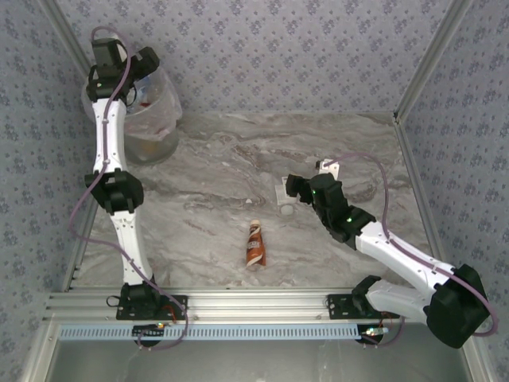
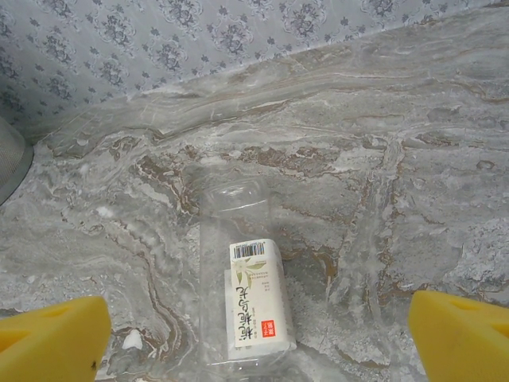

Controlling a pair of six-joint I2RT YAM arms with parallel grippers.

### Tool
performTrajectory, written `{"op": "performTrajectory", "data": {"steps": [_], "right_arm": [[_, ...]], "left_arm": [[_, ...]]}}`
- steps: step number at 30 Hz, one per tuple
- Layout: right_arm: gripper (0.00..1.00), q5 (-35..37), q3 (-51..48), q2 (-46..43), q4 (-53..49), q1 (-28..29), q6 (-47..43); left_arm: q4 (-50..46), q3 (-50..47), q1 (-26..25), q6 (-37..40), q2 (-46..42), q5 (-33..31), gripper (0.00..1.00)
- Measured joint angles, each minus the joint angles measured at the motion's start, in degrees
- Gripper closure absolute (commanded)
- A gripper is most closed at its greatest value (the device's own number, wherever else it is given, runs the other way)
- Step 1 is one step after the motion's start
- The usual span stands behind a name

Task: Put the plastic bottles in the bin

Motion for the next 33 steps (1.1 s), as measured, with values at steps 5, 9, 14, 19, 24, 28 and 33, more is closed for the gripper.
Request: {"op": "performTrajectory", "data": {"steps": [5, 9, 14, 19, 24, 28, 33], "right_arm": [[0.01, -0.35, 0.0, 1.46, -0.31, -0.66, 0.0], [0.01, -2.64, 0.0, 3.82, -0.96, -1.84, 0.0], [0.01, -6.12, 0.02, 7.34, -1.66, -2.45, 0.0], [0.01, -9.44, 0.52, 10.73, -2.86, -2.56, -0.11], [0.01, -12.2, 1.97, 14.01, -3.61, -2.93, -0.46], [0.01, -13.86, 4.09, 17.59, -4.22, -2.95, -0.66], [0.01, -14.99, 7.37, 22.36, -5.7, -3.04, -0.68]], "left_arm": [[-3.34, 0.02, -1.9, 0.98, -0.42, 0.79, 0.01], [-5.09, -0.63, -4.48, 2.43, -2.45, 1.44, 0.01], [-3.63, -7.48, -7.37, 3.58, -9.14, 2.64, 0.01], [4.24, -22.84, -8.61, 3.74, -18.23, 3.19, 0.01], [12.28, -37.07, -8.72, 3.23, -24.39, 3.39, 0.01], [18.01, -46.77, -8.72, 1.97, -28.52, 3.43, 0.01], [24.33, -57.31, -8.72, -0.24, -34.97, 4.02, 0.01]]}}
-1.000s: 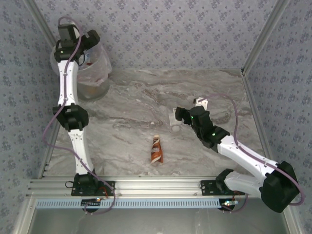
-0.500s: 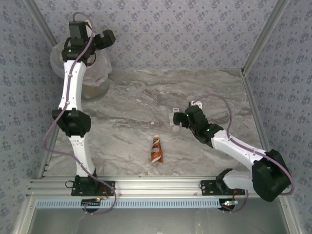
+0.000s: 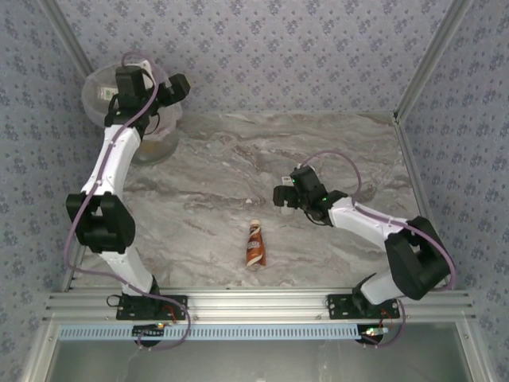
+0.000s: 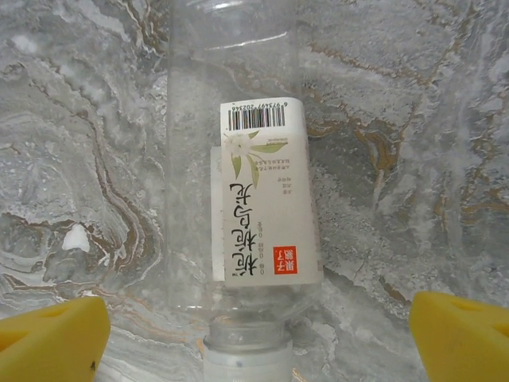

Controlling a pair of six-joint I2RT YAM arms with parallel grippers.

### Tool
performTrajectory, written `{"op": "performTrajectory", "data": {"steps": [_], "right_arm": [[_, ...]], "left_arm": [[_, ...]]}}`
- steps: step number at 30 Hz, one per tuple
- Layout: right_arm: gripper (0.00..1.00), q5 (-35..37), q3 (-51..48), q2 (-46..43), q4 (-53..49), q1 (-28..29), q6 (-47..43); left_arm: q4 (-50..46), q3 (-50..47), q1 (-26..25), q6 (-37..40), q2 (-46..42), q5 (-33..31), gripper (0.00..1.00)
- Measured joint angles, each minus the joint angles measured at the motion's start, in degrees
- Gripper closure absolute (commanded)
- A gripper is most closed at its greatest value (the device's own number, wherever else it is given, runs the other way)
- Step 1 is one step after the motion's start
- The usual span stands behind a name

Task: Put the plastic bottles in the bin

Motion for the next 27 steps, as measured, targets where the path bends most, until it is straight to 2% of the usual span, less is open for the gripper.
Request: {"op": "performTrajectory", "data": {"steps": [8, 16, 27], "right_arm": [[0.01, -2.89, 5.97, 8.61, -2.97, -1.18, -0.9], [0.02, -3.54, 10.27, 14.69, -5.51, -1.22, -1.09], [0.06, 0.31, 15.58, 21.09, -8.5, 0.42, -1.27]], "left_arm": [[8.87, -12.02, -0.74, -4.55, -10.34, 0.87, 0.01], [10.05, -21.42, -2.97, -6.49, -16.79, 0.81, 0.01], [9.99, -25.2, -3.74, -8.59, -20.24, 0.22, 0.01]]}}
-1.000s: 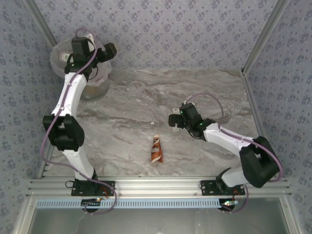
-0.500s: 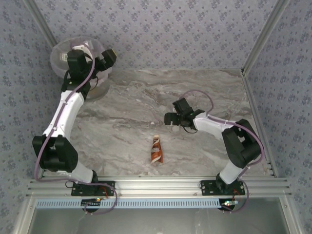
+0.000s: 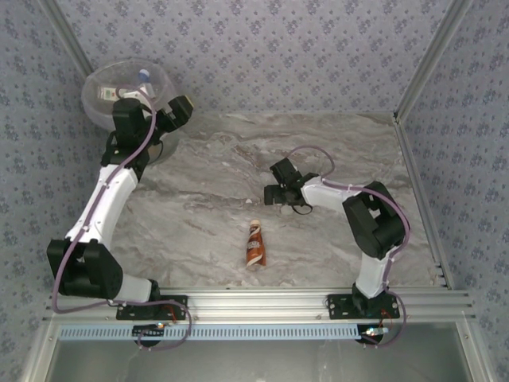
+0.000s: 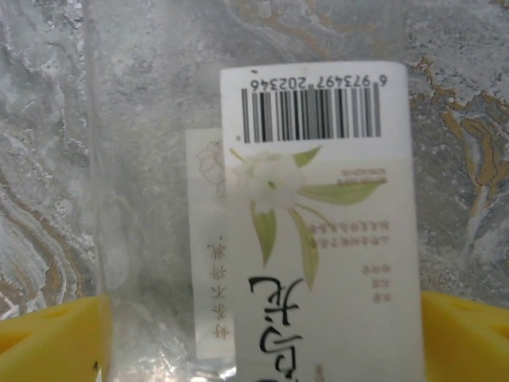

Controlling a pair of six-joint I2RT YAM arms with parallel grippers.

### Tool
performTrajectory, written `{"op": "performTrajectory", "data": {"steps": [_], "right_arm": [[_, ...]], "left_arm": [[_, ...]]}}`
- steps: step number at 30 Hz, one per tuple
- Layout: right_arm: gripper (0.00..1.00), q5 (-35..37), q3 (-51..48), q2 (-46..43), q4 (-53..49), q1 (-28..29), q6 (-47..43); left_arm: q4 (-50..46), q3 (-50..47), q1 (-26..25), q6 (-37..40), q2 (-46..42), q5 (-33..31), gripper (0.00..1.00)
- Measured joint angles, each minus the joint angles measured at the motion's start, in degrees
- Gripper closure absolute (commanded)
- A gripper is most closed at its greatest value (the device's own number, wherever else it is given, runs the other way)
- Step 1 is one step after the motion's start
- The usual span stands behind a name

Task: Put the plastic bottles in the bin

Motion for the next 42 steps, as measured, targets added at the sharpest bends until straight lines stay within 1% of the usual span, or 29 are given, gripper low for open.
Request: {"op": "performTrajectory", "data": {"steps": [4, 13, 17, 24, 27, 30, 31, 37, 42], "right_arm": [[0.17, 1.51, 0.04, 1.27, -0.07, 0.0, 0.33], [0.37, 3.06, -1.16, 0.46, 1.55, 0.72, -0.13], [0.48, 3.65, -4.68, -3.23, 3.17, 1.73, -0.22], [0.63, 4.9, -9.86, -12.9, 7.78, 2.03, -0.22], [0.75, 5.22, -11.5, -16.37, 10.19, 2.08, -0.24], [0.92, 5.16, -13.09, -18.69, 12.7, 2.21, -0.52], [0.99, 5.03, -13.68, -19.34, 13.64, 2.25, -0.7], [1.0, 2.95, -15.96, -21.38, 17.86, 2.29, -1.31], [1.0, -1.14, -17.22, -22.58, 22.62, 2.91, -3.08]], "left_arm": [[-0.35, 0.0, -1.49, -0.13, 0.11, -0.02, 0.01], [-3.08, 0.02, -3.96, 0.09, 2.29, 0.55, 0.01], [-4.02, 0.17, -5.03, 0.11, 3.52, 1.31, 0.01], [-5.49, 0.46, -7.48, 0.09, 5.27, 3.19, 0.01], [-5.57, 0.46, -8.07, 0.07, 5.77, 4.59, 0.01], [-5.62, 0.5, -8.31, -0.13, 6.36, 6.05, 0.01], [-5.55, 0.5, -8.31, -0.31, 6.51, 6.58, 0.01], [-4.24, 0.5, -8.52, -1.44, 7.54, 10.38, 0.01], [-2.82, 0.5, -10.54, -2.38, 8.57, 13.75, 0.01]]}}
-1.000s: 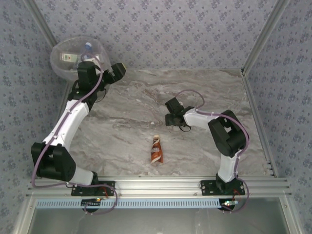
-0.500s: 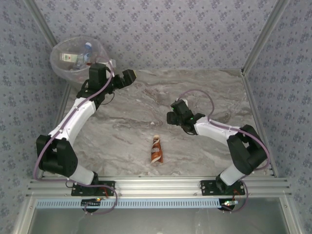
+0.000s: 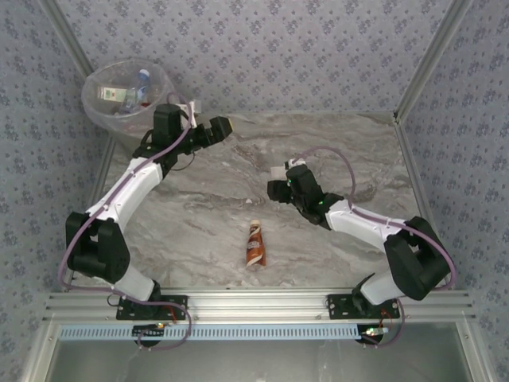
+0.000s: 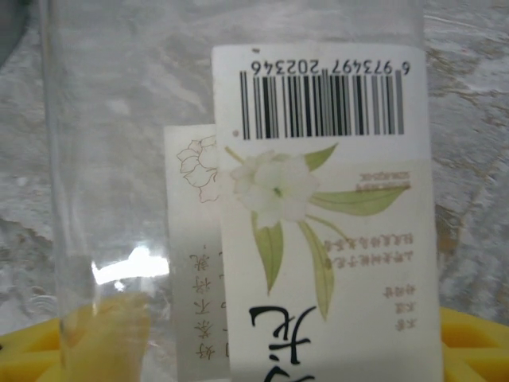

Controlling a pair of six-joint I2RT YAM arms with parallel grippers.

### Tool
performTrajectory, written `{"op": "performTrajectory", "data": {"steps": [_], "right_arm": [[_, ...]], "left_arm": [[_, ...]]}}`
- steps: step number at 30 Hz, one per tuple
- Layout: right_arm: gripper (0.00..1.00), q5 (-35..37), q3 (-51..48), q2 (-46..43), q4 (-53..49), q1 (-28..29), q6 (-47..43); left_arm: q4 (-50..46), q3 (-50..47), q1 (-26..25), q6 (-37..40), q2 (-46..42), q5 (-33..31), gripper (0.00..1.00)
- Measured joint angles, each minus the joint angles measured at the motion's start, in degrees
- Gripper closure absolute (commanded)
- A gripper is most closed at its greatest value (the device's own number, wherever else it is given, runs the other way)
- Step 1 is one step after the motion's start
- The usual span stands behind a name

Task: Put the plastic bottles in the bin

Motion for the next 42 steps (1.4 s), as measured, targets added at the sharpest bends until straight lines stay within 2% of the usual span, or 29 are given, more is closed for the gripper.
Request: {"op": "performTrajectory", "data": {"steps": [14, 25, 32, 36, 38, 40, 42], "right_arm": [[1.0, -5.33, -0.02, -1.44, 5.16, 2.67, -3.72], [1.0, -7.02, -0.02, -1.44, 7.8, 3.91, -5.16], [1.0, -7.26, -0.02, -1.46, 9.31, 5.03, -5.16], [1.0, -7.28, 0.28, -1.51, 9.7, 5.11, -5.11], [1.0, -7.39, 0.39, -1.51, 9.57, 5.11, -5.11], [0.95, -7.5, 0.42, -1.51, 9.33, 5.11, -5.14], [0.82, -7.69, 0.5, -1.51, 9.05, 5.11, -5.14]], "left_arm": [[4.81, -0.57, -5.29, -0.61, 2.51, 4.42, 0.01], [6.88, -1.38, -7.41, -3.15, 4.48, 4.44, 0.09], [7.69, -2.62, -10.71, -4.17, 5.44, 2.67, 0.27], [7.89, -3.08, -11.04, -4.09, 5.55, 2.19, 0.34], [8.31, -3.06, -11.13, -4.04, 5.55, 2.32, 0.41], [8.61, -3.06, -11.26, -3.93, 5.55, 2.56, 0.48], [8.55, -3.06, -11.26, -3.85, 5.57, 2.54, 0.52]]}}
